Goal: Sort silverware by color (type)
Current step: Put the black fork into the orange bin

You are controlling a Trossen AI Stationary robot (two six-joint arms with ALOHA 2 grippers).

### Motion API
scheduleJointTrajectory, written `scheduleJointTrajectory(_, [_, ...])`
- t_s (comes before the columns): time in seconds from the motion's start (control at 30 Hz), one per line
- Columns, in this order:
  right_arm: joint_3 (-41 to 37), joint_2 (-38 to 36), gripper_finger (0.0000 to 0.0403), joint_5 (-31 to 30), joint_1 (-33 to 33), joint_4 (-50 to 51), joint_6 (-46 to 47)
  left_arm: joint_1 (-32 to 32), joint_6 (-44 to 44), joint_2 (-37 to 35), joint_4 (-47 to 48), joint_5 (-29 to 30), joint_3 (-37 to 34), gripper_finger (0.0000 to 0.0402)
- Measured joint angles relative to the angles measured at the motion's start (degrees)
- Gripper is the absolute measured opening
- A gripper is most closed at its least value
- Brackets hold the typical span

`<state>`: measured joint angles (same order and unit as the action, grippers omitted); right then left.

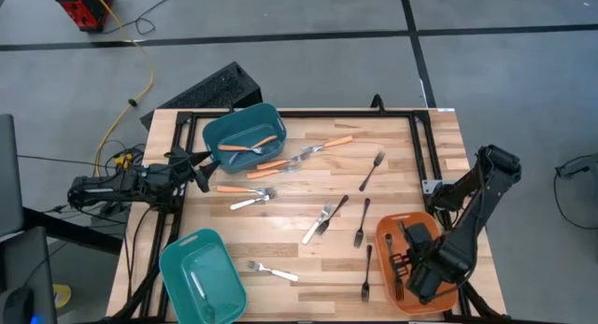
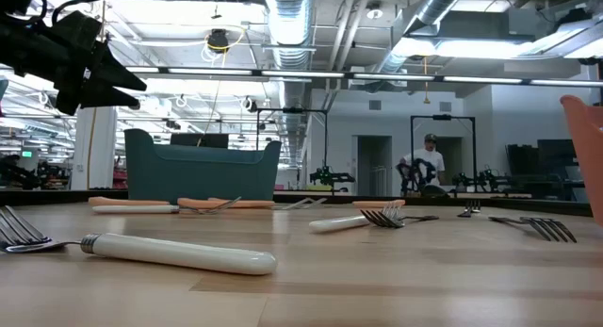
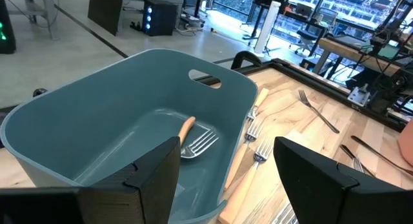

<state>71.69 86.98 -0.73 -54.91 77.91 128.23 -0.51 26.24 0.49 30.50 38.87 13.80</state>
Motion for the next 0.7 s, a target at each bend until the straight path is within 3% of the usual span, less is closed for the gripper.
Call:
scheduleJointTrajectory(0.27, [-6.6,0.0,0.0033,0.8,-0.1,-10.9,0.3,0.0,0.0,0.0,0.0,0.2,0.0,0.0235])
scheduleJointTrajectory(0.7, [-11.8,0.0,0.0033,3.9,0.3,-17.3,0.9,0.0,0.1,0.0,0.0,0.4,0.0,0.0235])
